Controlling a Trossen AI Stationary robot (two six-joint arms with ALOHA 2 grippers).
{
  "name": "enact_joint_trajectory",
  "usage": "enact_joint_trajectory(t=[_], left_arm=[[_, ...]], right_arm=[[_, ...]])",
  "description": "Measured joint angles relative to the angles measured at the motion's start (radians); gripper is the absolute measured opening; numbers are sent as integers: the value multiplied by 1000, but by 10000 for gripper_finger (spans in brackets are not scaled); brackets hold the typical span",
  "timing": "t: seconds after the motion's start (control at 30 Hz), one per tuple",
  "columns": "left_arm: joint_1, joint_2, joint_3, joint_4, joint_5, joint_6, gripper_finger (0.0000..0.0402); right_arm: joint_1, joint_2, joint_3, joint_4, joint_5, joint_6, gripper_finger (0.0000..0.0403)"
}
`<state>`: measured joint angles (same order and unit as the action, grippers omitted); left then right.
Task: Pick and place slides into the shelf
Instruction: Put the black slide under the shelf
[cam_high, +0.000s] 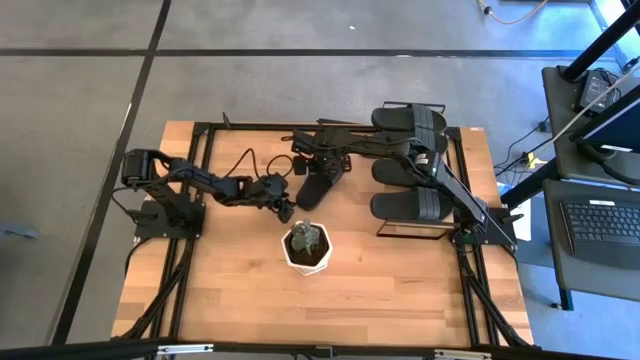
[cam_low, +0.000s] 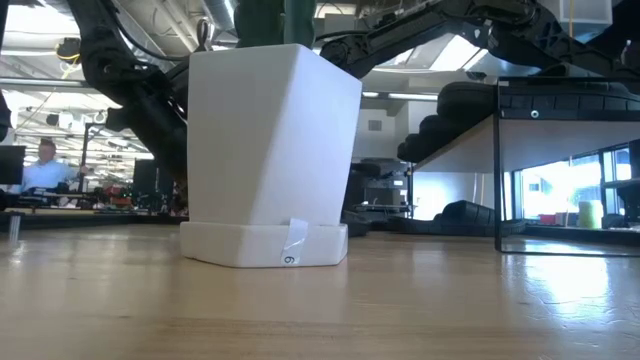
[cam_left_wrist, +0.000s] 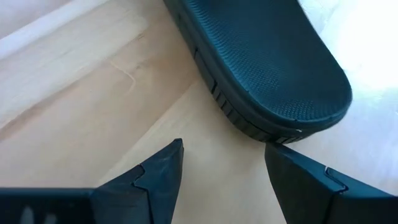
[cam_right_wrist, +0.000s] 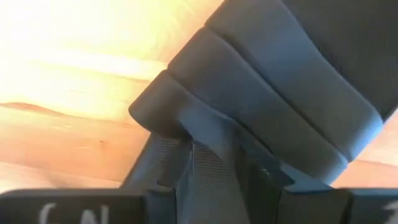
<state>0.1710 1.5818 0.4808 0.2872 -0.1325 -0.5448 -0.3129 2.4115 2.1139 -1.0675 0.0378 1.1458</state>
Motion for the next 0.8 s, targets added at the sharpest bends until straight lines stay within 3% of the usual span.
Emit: enact_joint_trajectory(t=[0.47,0.8], left_arm=[[-51,1,0,14,31,-76,218],[-47,3,-1,-3,-125,-104,218]], right_arm=[[-25,0,0,89,-7,32,115],[-16,0,1,101,-54,32,115]])
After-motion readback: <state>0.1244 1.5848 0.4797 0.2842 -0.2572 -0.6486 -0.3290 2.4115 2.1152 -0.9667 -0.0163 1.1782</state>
